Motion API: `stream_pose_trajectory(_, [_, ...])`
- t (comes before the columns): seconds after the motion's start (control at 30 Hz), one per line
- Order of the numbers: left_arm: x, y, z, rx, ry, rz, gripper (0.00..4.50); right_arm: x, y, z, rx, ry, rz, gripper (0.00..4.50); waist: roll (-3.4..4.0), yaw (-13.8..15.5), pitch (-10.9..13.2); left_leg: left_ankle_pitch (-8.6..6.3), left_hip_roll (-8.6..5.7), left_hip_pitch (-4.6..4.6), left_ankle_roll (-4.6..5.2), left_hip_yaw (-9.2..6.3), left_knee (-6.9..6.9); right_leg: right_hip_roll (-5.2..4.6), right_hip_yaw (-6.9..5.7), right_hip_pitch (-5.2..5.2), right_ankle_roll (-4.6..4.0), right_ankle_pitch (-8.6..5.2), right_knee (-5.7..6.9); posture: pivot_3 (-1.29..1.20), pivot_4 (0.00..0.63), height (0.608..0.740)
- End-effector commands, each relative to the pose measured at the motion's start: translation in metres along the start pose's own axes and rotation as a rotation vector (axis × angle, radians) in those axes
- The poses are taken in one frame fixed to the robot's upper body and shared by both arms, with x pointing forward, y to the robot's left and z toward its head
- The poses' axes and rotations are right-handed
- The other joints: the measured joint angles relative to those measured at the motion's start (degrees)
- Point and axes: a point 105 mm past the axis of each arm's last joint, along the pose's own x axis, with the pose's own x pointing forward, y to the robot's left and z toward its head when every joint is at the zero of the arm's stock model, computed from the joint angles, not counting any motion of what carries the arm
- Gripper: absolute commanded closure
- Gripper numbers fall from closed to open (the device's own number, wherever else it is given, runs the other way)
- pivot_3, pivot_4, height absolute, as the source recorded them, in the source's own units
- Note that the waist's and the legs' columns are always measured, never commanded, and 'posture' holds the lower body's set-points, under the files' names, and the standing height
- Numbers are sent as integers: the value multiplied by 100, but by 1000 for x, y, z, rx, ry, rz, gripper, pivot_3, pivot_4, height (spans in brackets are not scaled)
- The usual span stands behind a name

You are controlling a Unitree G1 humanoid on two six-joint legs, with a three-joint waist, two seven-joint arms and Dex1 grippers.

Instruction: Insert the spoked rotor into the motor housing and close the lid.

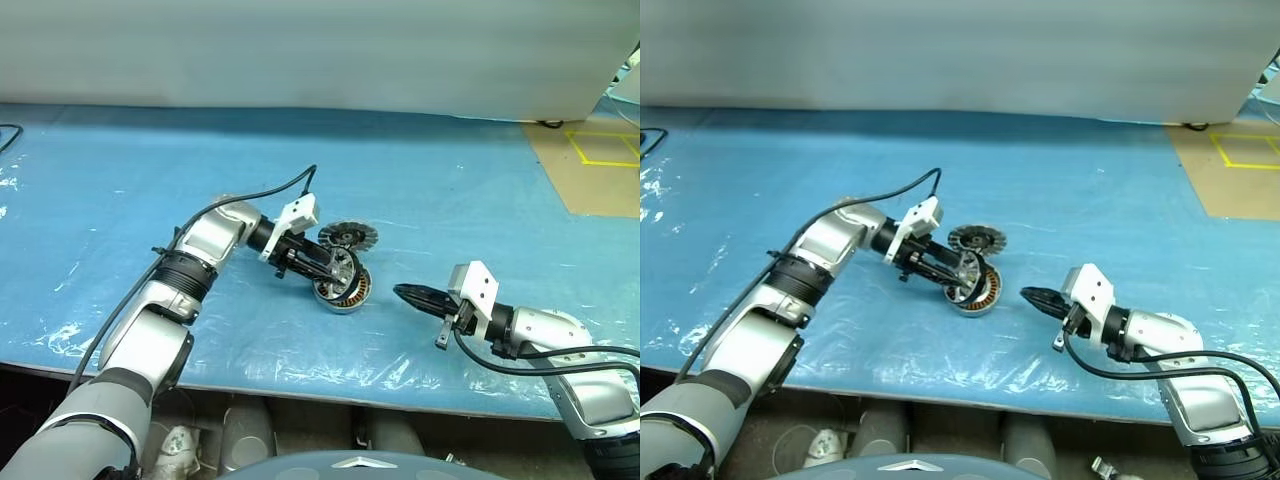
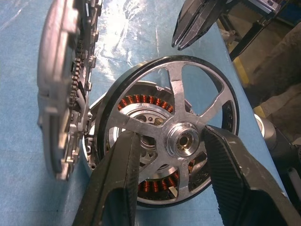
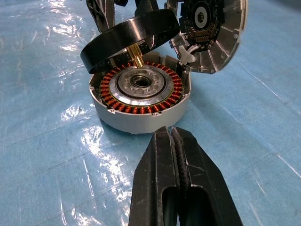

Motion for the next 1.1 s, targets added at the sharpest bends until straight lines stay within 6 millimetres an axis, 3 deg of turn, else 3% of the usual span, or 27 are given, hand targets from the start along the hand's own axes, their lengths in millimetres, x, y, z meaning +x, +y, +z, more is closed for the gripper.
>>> stream_pose_trajectory(0.03, [-4, 1, 3, 13, 29, 6, 2783, 0, -3, 10, -43, -33, -11, 4500, 0, -1, 0, 0, 0, 0, 0, 0, 0, 0, 0, 0, 0, 0, 0, 0, 150, 740])
stream_pose_trajectory(0.3, [-6, 6, 2, 15, 24, 41, 2783, 1, -3, 11, -46, -36, -10, 4500, 0, -1, 0, 0, 0, 0, 0, 0, -1, 0, 0, 0, 0, 0, 0, 0, 150, 740])
stream_pose_trajectory(0.57, [-12, 15, 17, 72, 2, 105, 30, 2, -3, 11, -47, -34, -8, 4500, 0, 3, 0, 0, -1, -2, 0, 0, 0, 0, 0, 0, 0, 0, 0, 0, 150, 740])
stream_pose_trajectory(0.83, [-12, 8, 31, 76, -108, 96, 30, 3, -3, 11, -46, -30, -6, 4500, 0, 3, 0, 0, -1, -2, 0, 0, 0, 0, 0, 0, 0, 0, 0, 0, 150, 740])
stream_pose_trajectory(0.93, [-13, 3, 28, 49, -140, 79, 648, 4, -3, 10, -47, -28, -5, 4500, 0, 0, 0, 0, -1, -1, 0, 0, 0, 0, 0, 0, 0, 0, -1, 0, 150, 740])
stream_pose_trajectory(1.1, [-16, -5, 21, 9, -199, 94, 2410, 4, -4, 11, -52, -28, -11, 4500, 1, -5, 1, 0, 0, 0, 0, 0, -2, 1, 0, 0, 0, 0, -1, 0, 150, 740])
